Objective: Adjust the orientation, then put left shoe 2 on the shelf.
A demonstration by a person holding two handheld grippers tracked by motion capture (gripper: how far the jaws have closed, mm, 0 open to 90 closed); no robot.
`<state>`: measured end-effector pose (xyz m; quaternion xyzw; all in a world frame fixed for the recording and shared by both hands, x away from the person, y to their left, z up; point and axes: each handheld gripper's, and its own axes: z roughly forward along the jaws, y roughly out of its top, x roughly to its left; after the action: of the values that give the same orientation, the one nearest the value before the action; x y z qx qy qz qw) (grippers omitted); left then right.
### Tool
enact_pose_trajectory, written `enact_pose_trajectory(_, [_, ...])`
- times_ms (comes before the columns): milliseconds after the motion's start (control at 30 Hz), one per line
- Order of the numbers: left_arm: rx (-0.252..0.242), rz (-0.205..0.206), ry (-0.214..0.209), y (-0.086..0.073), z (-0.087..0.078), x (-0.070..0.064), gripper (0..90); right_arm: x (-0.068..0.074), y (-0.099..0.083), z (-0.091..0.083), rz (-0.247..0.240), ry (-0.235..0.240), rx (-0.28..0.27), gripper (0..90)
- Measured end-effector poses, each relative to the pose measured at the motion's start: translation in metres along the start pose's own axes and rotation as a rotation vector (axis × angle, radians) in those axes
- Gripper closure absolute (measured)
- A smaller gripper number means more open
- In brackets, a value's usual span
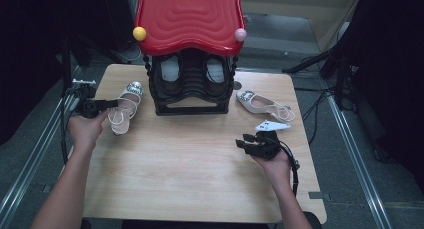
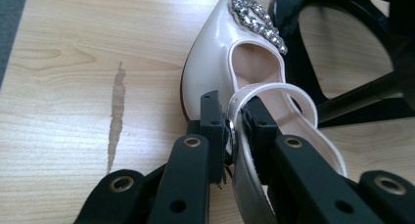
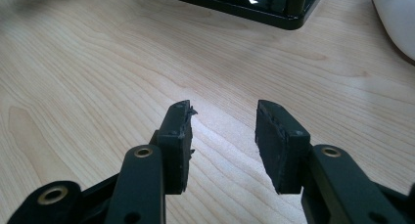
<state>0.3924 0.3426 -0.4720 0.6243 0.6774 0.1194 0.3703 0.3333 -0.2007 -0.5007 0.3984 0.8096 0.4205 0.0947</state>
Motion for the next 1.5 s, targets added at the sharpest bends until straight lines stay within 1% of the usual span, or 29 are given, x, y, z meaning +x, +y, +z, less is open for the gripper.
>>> enact_pose_trajectory(133, [0.007, -0.007, -0.018, 0.005, -0.003, -0.001, 82.5, 0.0, 0.0, 0.001, 0.002, 0.001, -0.001, 58.7])
enact_pose_trajectory(233, [-0.007, -0.022, -0.033, 0.01, -0.008, -0.001, 82.6, 0.0, 0.0, 0.0, 0.002, 0.003, 0.001, 58.7])
enact_pose_trajectory(333, [-0.022, -0.029, -0.041, 0.016, -0.015, -0.003, 82.5, 0.001, 0.0, 0.001, 0.0, 0.004, 0.002, 58.7])
enact_pose_trajectory(467, [-0.031, -0.027, -0.046, 0.027, -0.024, -0.006, 82.5, 0.001, 0.0, 0.0, -0.001, 0.004, 0.002, 58.7])
enact_pose_trajectory(600, [-0.039, -0.011, -0.043, 0.041, -0.034, -0.012, 82.6, 0.0, 0.0, -0.001, -0.002, 0.003, -0.003, 58.7])
enact_pose_trajectory(767, [-0.039, 0.005, -0.048, 0.06, -0.045, -0.022, 82.6, 0.001, 0.0, 0.0, -0.004, 0.002, 0.001, 58.7])
enact_pose_trajectory(900, [-0.061, 0.006, -0.058, 0.075, -0.056, -0.032, 82.5, 0.0, 0.0, 0.0, -0.001, 0.004, 0.0, 58.7])
enact_pose_trajectory(933, [-0.059, 0.013, -0.06, 0.079, -0.059, -0.034, 82.5, 0.0, 0.0, -0.001, -0.001, 0.005, 0.0, 58.7])
enact_pose_trajectory(967, [-0.072, 0.007, -0.061, 0.083, -0.061, -0.037, 82.6, 0.0, 0.0, -0.001, -0.002, 0.005, -0.002, 58.7])
enact_pose_trajectory(1033, [-0.083, 0.004, -0.068, 0.09, -0.067, -0.042, 82.5, 0.0, 0.0, -0.001, 0.0, 0.005, -0.003, 58.6])
enact_pose_trajectory(1200, [-0.11, 0.016, -0.086, 0.111, -0.085, -0.056, 82.6, 0.001, 0.0, 0.0, -0.006, 0.006, 0.0, 58.6])
enact_pose_trajectory(1267, [-0.117, 0.015, -0.09, 0.119, -0.091, -0.061, 82.5, 0.001, 0.0, 0.0, -0.006, 0.006, -0.001, 58.6])
enact_pose_trajectory(1333, [-0.122, 0.031, -0.092, 0.129, -0.1, -0.067, 82.5, 0.001, 0.0, 0.0, -0.006, 0.007, -0.002, 58.5])
enact_pose_trajectory(1400, [-0.135, 0.036, -0.096, 0.137, -0.108, -0.073, 82.5, 0.0, 0.0, 0.0, -0.006, 0.008, -0.005, 58.5])
enact_pose_trajectory(1467, [-0.146, 0.033, -0.101, 0.145, -0.115, -0.077, 82.5, 0.0, 0.0, -0.001, -0.004, 0.007, -0.003, 58.5])
enact_pose_trajectory(1500, [-0.152, 0.023, -0.105, 0.149, -0.119, -0.079, 82.5, 0.0, 0.0, -0.001, -0.003, 0.007, -0.002, 58.5])
